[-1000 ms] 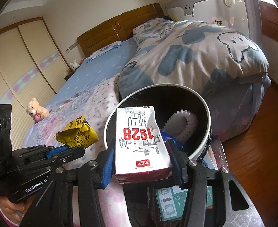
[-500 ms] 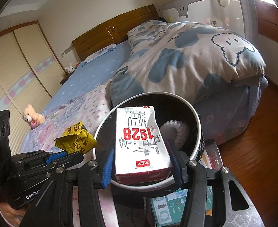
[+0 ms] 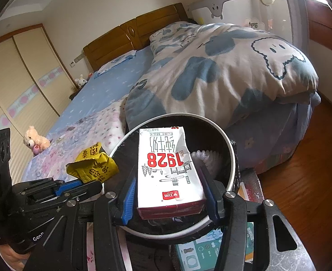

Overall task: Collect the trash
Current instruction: 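Hold the milk box and yellow wrapper above the bin opening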

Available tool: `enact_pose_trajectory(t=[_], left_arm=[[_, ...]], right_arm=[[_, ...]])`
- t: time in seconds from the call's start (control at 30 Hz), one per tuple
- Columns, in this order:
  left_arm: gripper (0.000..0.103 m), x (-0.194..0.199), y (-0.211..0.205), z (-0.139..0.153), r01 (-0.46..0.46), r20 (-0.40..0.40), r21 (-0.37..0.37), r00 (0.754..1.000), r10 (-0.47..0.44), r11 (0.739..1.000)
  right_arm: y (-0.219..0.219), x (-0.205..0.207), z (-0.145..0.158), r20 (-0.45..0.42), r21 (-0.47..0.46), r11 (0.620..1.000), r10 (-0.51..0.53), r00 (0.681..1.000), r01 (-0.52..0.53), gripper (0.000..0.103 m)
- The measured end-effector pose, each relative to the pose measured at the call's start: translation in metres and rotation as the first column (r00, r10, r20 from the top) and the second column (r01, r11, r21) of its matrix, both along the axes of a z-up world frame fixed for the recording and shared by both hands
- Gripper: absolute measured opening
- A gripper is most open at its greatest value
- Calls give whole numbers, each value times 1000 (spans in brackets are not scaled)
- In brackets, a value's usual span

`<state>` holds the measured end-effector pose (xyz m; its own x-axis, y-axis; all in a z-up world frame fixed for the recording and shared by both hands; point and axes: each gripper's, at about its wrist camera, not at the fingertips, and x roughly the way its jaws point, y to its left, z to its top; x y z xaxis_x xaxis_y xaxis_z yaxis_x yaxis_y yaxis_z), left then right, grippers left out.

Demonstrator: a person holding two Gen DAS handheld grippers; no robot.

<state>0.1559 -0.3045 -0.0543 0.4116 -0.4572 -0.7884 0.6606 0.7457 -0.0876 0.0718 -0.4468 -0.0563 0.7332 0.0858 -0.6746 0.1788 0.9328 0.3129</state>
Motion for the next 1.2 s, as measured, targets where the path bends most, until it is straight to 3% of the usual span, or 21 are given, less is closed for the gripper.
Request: enact_pose_trajectory(t=[1.2], left_arm=[[10,14,-10,-6,-4,8,33,1000,3,999]], right_arm=[[-7,15,-7,-17,22,1000,5,1000,-5,51]])
